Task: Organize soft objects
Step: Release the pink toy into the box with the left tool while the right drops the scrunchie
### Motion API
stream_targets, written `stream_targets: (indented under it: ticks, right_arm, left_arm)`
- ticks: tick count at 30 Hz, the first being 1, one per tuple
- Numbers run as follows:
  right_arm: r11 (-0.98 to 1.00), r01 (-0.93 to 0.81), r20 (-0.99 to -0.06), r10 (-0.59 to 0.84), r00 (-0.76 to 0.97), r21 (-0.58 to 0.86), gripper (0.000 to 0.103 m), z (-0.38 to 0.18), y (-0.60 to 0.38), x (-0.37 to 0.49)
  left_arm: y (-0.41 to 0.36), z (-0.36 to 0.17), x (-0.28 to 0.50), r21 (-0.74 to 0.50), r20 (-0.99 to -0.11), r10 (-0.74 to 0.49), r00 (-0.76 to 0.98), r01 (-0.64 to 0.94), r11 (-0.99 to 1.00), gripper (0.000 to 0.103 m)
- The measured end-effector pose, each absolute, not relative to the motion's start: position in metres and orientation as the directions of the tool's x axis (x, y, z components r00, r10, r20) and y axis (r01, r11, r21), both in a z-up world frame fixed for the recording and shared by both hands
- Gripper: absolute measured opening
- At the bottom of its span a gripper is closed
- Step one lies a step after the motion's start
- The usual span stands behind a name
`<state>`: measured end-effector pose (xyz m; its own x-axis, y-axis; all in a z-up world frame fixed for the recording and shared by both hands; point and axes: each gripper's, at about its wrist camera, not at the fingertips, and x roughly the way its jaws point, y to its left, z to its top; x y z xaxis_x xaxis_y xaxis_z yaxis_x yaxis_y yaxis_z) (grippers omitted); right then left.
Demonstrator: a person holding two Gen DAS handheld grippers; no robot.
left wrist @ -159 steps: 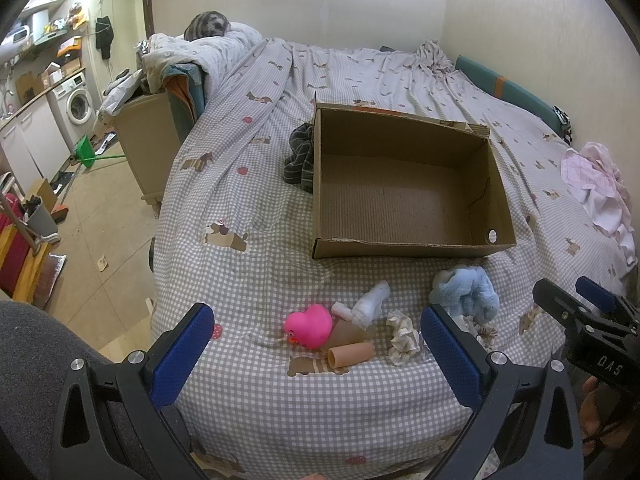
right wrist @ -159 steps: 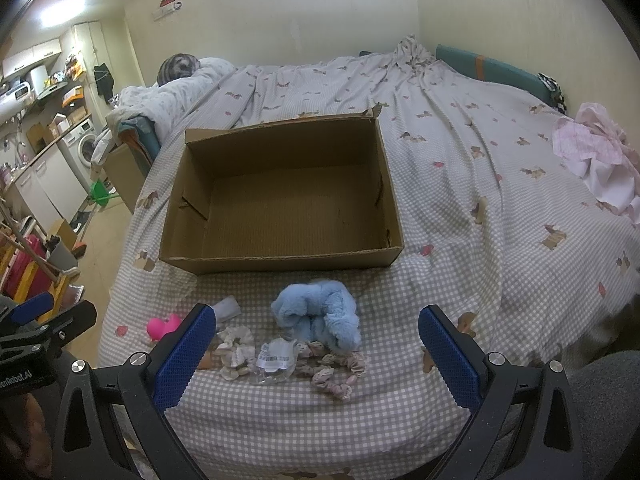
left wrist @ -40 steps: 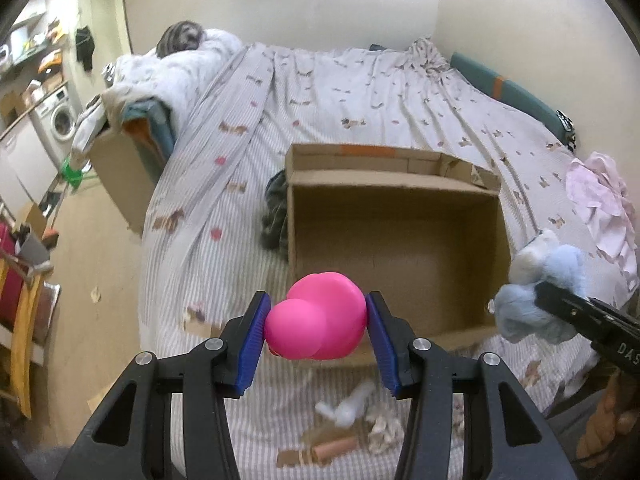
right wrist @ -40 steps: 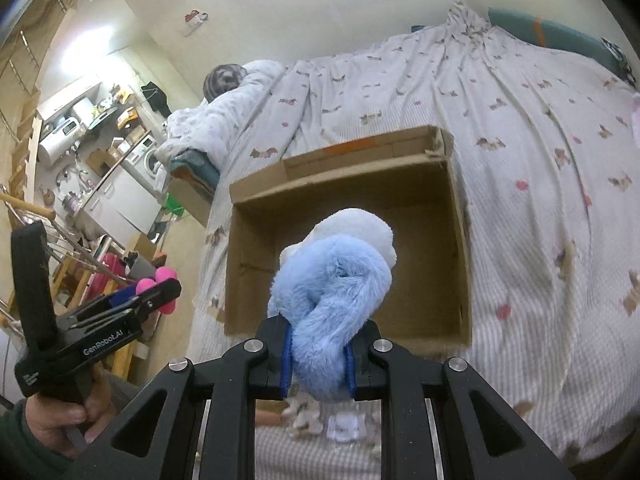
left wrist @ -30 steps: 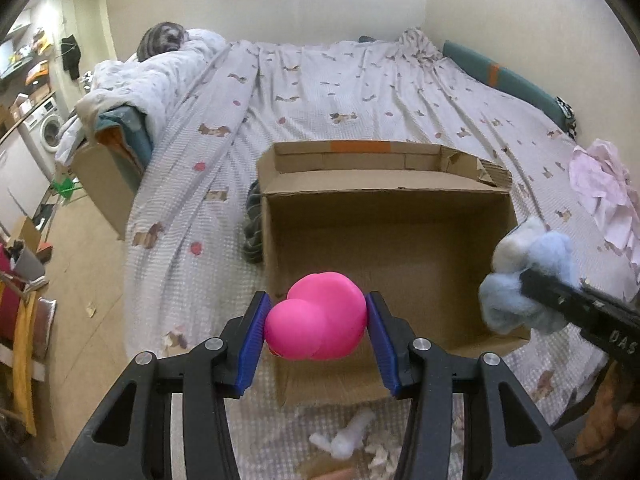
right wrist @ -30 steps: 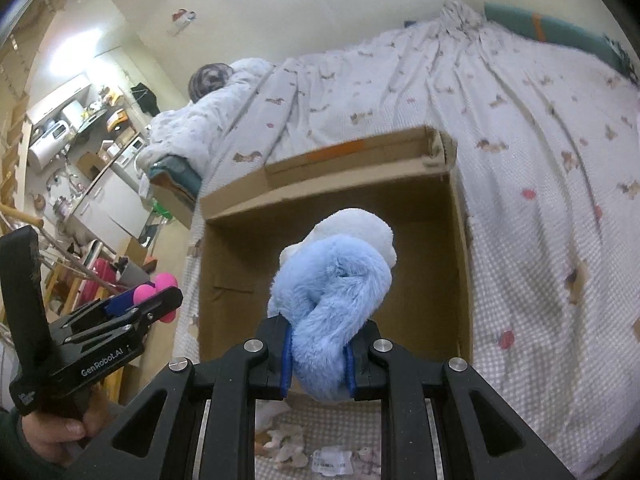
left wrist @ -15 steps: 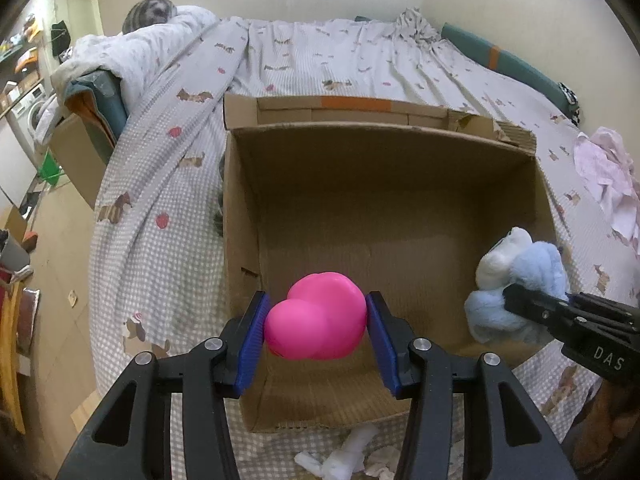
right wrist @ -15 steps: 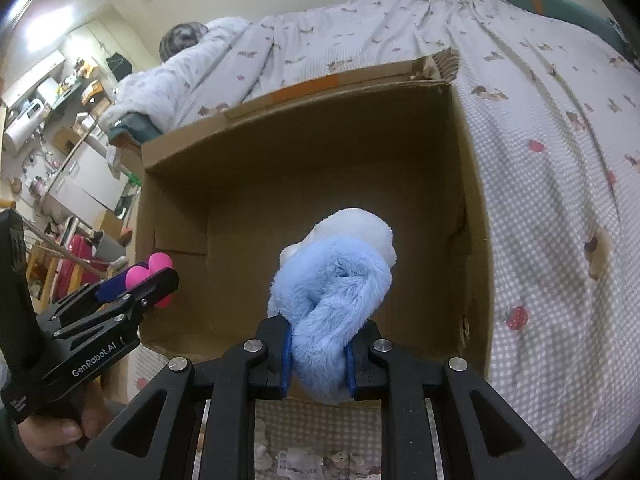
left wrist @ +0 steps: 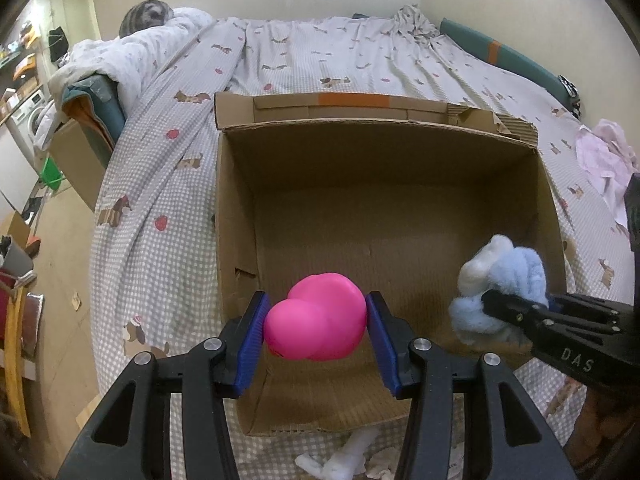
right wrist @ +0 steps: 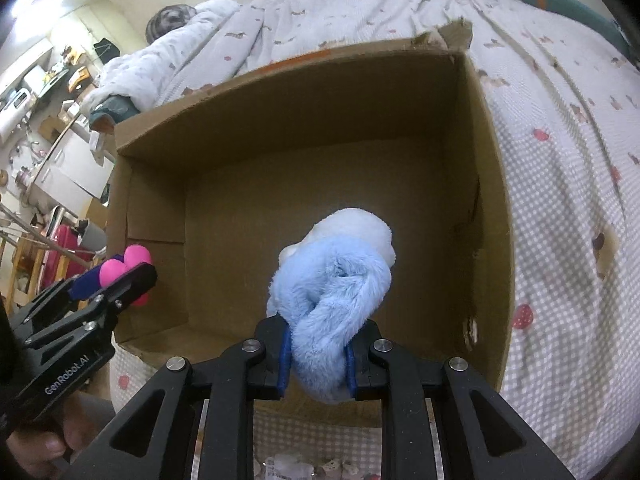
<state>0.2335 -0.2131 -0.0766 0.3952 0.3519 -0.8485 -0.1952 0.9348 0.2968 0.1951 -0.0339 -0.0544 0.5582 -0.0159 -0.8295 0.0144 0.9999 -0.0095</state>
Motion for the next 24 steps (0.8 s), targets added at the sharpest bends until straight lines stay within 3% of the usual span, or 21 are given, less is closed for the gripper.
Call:
stream_targets:
  ticks: [6,10,14,17,18,19,22,24]
  right_arm:
    - [0.936,-0.201,-0.848,0.349,0.399,0.29,0.022,-0.076,-0.208,0.236]
    - [0.937,-0.192,-0.848,0.348,0.399,0.294,0.025,-0.077,-0.209,0.236]
    - [0.936,-0.194,-0.845,0.348,0.407,0.293,0.029,-0.076,-0.21,0.234]
    - [0.937,-0.191,-0.84,0.348,0.417,0.294,0.044,-0.074,-0.211,0.234]
    - [0.936,-0.188,-0.837,0.35,0.421,0.297,0.061,-0.074,-0.213,0.234]
    - [0.936,-0.182,-0.833,0.35,0.429,0.3,0.071,-0.072,-0.214,0.234]
    - [0.943,-0.168,-0.828,0.333,0.451,0.288,0.071,-0.067,-0.216,0.234]
    - [0.941,-0.164,-0.815,0.339,0.469,0.297,0.077,-0.063,-0.218,0.234]
  left_arm:
    - [-0.035,-0.058,0.198,-0.01,-0.844,-0.021,0.536,0.024,1.0,0.046]
    - [-0.036,-0.059,0.198,-0.02,-0.849,-0.032,0.527,0.028,0.999,0.06]
    - [-0.036,-0.058,0.199,-0.014,-0.849,-0.024,0.528,0.023,1.0,0.06]
    - [-0.035,-0.057,0.199,-0.009,-0.85,-0.014,0.527,0.012,1.0,0.061]
    - [-0.034,-0.057,0.199,-0.008,-0.849,-0.012,0.527,0.01,1.0,0.061]
    - [-0.034,-0.056,0.198,-0.006,-0.848,-0.01,0.53,0.009,1.0,0.061]
    - [-0.036,-0.052,0.196,-0.005,-0.836,-0.018,0.549,0.025,1.0,0.061]
    - [-0.037,-0.047,0.194,-0.005,-0.824,-0.017,0.567,0.023,1.0,0.068]
